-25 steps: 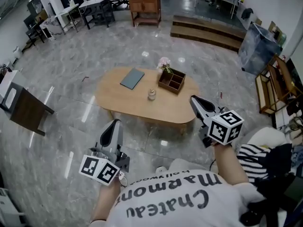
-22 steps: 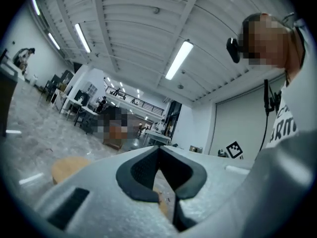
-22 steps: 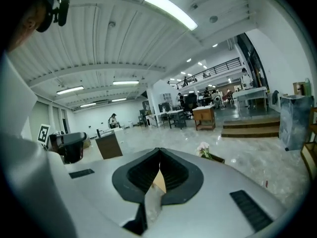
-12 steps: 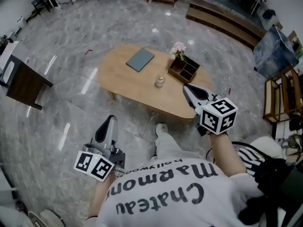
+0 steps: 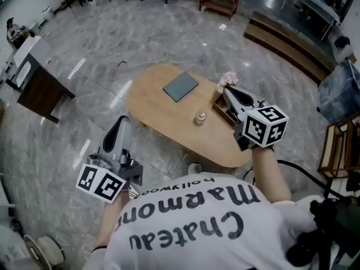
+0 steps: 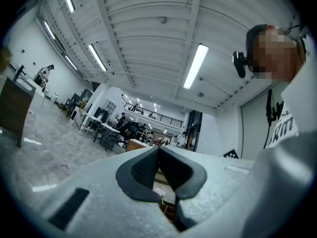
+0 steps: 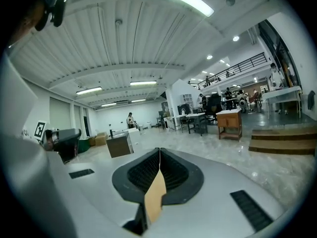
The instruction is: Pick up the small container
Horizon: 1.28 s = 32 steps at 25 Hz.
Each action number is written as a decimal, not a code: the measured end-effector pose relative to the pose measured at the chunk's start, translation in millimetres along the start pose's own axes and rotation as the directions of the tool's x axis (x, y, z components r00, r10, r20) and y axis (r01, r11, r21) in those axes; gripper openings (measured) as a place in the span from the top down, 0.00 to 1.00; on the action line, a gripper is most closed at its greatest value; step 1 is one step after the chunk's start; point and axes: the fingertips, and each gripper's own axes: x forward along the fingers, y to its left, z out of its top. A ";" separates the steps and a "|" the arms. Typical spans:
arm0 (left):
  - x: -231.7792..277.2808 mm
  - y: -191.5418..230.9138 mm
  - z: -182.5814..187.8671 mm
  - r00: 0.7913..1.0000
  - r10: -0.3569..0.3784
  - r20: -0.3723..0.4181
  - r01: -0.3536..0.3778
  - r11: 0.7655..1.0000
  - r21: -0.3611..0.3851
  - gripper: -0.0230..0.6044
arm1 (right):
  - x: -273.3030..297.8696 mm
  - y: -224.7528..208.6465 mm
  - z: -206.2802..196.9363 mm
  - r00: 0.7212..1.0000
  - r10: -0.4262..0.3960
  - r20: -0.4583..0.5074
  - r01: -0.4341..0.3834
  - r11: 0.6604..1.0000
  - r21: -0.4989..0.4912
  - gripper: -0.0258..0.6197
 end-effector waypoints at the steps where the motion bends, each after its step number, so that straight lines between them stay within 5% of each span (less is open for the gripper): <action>1: 5.4 1.1 3.7 1.000 -0.001 0.006 0.001 1.000 0.007 0.94 | 5.9 -4.8 6.0 1.000 0.009 0.016 -0.009 1.000 0.018 0.94; 10: 58.8 34.3 -5.5 0.999 0.034 -0.031 -0.035 0.999 -0.034 0.94 | 58.0 -22.9 -2.5 0.996 0.085 -0.032 -0.083 0.994 0.068 0.94; 17: 91.2 53.4 -37.2 0.999 -0.011 -0.047 0.006 0.996 -0.092 0.94 | 95.4 -48.6 -28.9 0.993 0.112 -0.049 -0.100 0.975 0.198 0.94; 21: 107.5 56.9 -78.3 0.988 -0.020 -0.152 -0.001 0.991 -0.135 0.94 | 101.7 -67.5 -68.4 0.989 0.102 -0.111 -0.065 0.953 0.295 0.94; 25: 126.4 70.7 -126.4 0.959 -0.039 -0.279 0.002 0.991 -0.135 0.94 | 121.9 -74.8 -114.3 0.976 0.099 -0.195 -0.018 0.925 0.380 0.94; 32: 156.5 93.5 -210.8 0.844 -0.187 -0.503 0.074 0.969 -0.237 0.94 | 137.0 -61.6 -191.5 0.935 0.094 -0.341 0.104 0.847 0.521 0.94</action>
